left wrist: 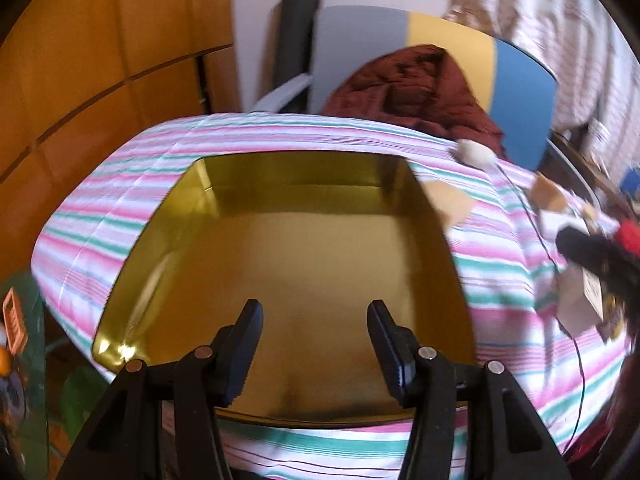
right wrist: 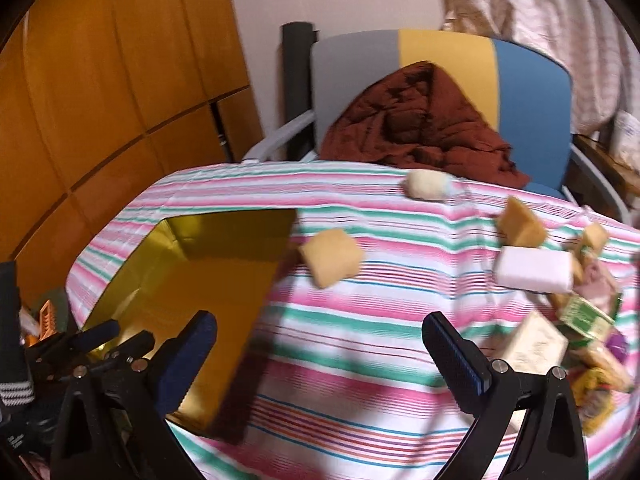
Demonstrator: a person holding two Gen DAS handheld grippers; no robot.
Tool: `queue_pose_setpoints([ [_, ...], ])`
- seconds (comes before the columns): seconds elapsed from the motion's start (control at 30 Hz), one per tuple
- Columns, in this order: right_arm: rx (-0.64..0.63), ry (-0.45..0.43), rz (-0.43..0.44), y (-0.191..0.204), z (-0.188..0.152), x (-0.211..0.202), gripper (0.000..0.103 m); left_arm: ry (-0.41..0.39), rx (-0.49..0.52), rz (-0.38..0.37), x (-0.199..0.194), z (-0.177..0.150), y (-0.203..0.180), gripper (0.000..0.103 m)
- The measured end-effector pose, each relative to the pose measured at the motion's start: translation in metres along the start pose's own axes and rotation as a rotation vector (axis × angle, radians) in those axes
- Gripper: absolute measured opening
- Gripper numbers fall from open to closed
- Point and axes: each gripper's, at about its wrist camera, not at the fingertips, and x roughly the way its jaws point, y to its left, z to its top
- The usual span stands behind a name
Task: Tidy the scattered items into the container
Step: 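Move both tools from the gold tin toward the scattered items, then grasp the cream printed box with the left tool while the right grasps the yellow knitted item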
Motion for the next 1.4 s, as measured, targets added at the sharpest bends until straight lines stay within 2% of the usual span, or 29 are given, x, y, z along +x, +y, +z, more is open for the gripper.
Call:
queue_pose_setpoints([
  [0.17,0.07,-0.006,-0.073,-0.053,0.003,-0.015,0.103,-0.025,0.105,-0.061,-0.009,-0.002,-0.037,0.055],
  [0.27,0.12,-0.006,-0.15,-0.091,0.007,-0.025,0.103,-0.037,0.139,-0.145,-0.013,-0.001,-0.052,0.055],
  [0.33,0.158,-0.009,-0.209,-0.121,0.009,-0.033,0.103,-0.033,0.148,-0.255,-0.017,-0.001,-0.063,0.055],
  [0.37,0.171,-0.007,-0.24,-0.135,0.009,-0.035,0.103,-0.028,0.155,-0.283,-0.017,0.0,-0.068,0.055],
  [0.43,0.186,0.001,-0.293,-0.161,0.009,-0.038,0.103,-0.024,0.189,-0.284,-0.019,0.001,-0.085,0.055],
  [0.57,0.254,0.023,-0.351,-0.208,-0.001,-0.043,0.103,-0.032,0.308,-0.208,-0.021,-0.003,-0.122,0.055],
  [0.6,0.285,0.03,-0.357,-0.218,-0.005,-0.044,0.103,-0.034,0.32,-0.237,-0.022,-0.004,-0.128,0.055],
  [0.67,0.375,0.041,-0.361,-0.24,-0.017,-0.046,0.103,-0.013,0.311,-0.356,-0.022,-0.005,-0.133,0.055],
  [0.7,0.406,0.039,-0.355,-0.245,-0.022,-0.047,0.103,0.022,0.298,-0.45,-0.02,-0.003,-0.139,0.056],
  [0.77,0.53,0.048,-0.337,-0.261,-0.034,-0.051,0.103,0.045,0.3,-0.479,-0.016,0.002,-0.153,0.061],
  [0.8,0.577,0.057,-0.32,-0.265,-0.037,-0.053,0.103,0.037,0.313,-0.469,-0.016,0.003,-0.159,0.066],
  [0.83,0.605,0.042,-0.298,-0.268,-0.038,-0.055,0.103,0.026,0.357,-0.443,-0.015,0.005,-0.172,0.077],
  [0.87,0.633,0.045,-0.302,-0.269,-0.04,-0.057,0.103,0.019,0.388,-0.439,-0.015,0.005,-0.18,0.08],
  [0.97,0.666,0.092,-0.323,-0.263,-0.044,-0.058,0.103,0.012,0.434,-0.476,-0.01,0.011,-0.203,0.08],
  [1.07,0.604,0.185,-0.371,-0.25,-0.042,-0.048,0.103,-0.004,0.464,-0.494,-0.007,0.016,-0.223,0.08],
  [1.2,0.559,0.285,-0.358,-0.243,-0.046,-0.032,0.103,0.059,0.487,-0.526,0.013,0.019,-0.245,0.079],
  [1.27,0.576,0.316,-0.359,-0.246,-0.049,-0.028,0.102,0.07,0.501,-0.538,0.019,0.018,-0.253,0.078],
  [1.33,0.591,0.344,-0.355,-0.249,-0.053,-0.024,0.101,0.063,0.526,-0.539,0.021,0.015,-0.261,0.075],
  [1.4,0.566,0.368,-0.368,-0.247,-0.053,-0.019,0.094,0.064,0.547,-0.541,0.024,0.013,-0.267,0.069],
])
